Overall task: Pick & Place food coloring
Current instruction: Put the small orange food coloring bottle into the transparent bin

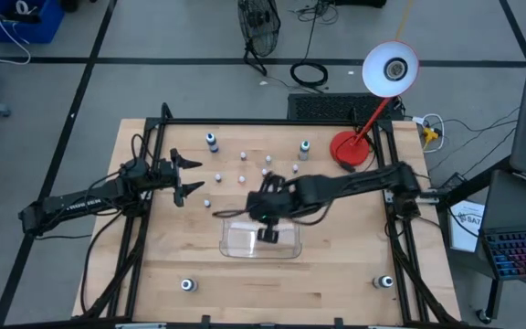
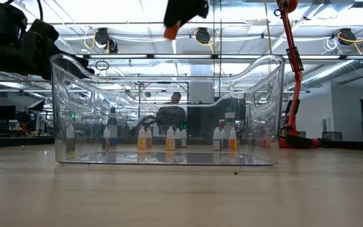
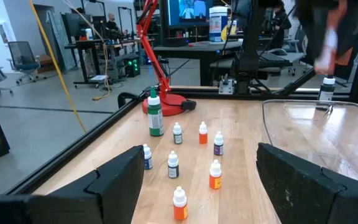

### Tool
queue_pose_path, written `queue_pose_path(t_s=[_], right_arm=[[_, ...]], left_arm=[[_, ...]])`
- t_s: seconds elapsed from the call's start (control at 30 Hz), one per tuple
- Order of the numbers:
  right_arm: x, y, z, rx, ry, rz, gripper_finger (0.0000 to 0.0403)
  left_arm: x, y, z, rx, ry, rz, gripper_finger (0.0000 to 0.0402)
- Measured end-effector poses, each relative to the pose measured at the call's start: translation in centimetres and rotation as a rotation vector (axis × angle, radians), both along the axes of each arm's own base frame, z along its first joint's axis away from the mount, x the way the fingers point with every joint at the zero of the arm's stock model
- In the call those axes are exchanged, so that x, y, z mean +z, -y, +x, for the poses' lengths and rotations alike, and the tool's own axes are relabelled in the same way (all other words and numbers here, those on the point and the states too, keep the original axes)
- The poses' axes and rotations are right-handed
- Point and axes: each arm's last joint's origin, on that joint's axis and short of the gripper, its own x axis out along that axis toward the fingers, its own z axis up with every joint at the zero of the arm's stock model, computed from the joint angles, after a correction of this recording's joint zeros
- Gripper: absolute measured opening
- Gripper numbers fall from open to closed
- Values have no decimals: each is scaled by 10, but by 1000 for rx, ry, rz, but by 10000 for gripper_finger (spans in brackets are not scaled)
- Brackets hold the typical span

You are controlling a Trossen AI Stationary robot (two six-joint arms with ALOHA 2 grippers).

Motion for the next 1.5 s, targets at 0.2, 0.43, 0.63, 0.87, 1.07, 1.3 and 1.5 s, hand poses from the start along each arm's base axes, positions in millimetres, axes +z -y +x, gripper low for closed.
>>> queue_pose_path(t_s=[0.2,0.43,0.63,0.87,1.07,1.3,1.5], right_arm=[[-48,-7,18,42,-156,11,58],[-93,-8,31,84,-289,-32,58],[-98,-3,39,133,-255,-22,58],[-107,7,41,102,-244,-19,58],[-131,5,39,45,-241,8,58],[-140,-10,36,17,-222,37,58],[-151,-19,36,-4,-180,90,58]], left_arm=[[0,0,0,0,0,0,305],[0,0,0,0,0,0,305],[0,0,0,0,0,0,305],[0,0,0,0,0,0,305],[0,0,0,0,0,0,305],[0,0,0,0,0,0,305],[0,0,0,0,0,0,305]])
